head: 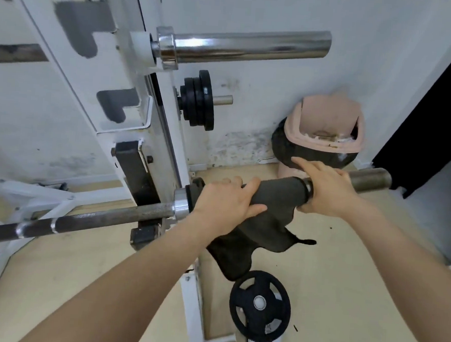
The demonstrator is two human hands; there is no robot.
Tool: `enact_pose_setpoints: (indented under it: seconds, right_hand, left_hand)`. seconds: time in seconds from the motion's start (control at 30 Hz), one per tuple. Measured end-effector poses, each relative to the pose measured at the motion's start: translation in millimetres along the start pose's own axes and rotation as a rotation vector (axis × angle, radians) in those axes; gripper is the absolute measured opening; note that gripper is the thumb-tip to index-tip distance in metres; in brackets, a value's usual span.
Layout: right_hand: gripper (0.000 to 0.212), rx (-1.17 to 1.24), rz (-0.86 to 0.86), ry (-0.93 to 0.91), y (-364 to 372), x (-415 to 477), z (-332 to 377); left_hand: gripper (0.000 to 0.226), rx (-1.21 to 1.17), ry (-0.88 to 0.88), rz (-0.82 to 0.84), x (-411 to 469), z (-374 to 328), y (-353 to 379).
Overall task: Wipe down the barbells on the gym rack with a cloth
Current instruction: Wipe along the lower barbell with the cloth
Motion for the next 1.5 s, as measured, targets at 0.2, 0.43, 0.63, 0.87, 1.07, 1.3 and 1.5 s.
enact_pose_setpoints:
  seconds: [0.2,0.43,0.63,0.87,1.07,1.3,1.5]
  right_hand:
    - [0.098,-0.133,-0.018,-0.011,3,1,3]
    - [0.099,-0.096,0.119,-0.209,-5,-18,93]
    - [0.05,-0.152,-0.104,-0.268,11,-22,154]
    - [0.031,-0.084,0.056,-0.351,3,-10,157]
    - [0.016,0.093,1.034,-0.239,41,3,160]
    - [0.063,-0.224,-0.074,-0.328,7,-7,140]
    - [0.034,-0.235,-0.329,-0.379,11,-19,146]
  left_hand:
    - [0.033,-0.367,-0.387,-0.402,-60,85,-79]
    - [0.05,-0.234,-0.157,-0.14,-70,77,-69]
    - [0.088,-0.144,-0.134,0.07,-73,63,3]
    - [0.085,-0.309,-0.185,0.17,-62,72,7]
    - [0.087,0.153,-0.251,-0.084,-82,52,14]
    - [0.08,-0.087,-0.238,0.063,-66,69,16]
    - [0.072,-0.199,-0.296,0.101,-65,70,13]
Point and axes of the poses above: each hand's wrist, its own x-axis towards the middle knuckle, its own y-axis out of the palm, z = x × y, the point moved 8 cm from there along x, towards the middle knuckle, and after that the axes turned 7 degrees about y, right-handed, at the moved point
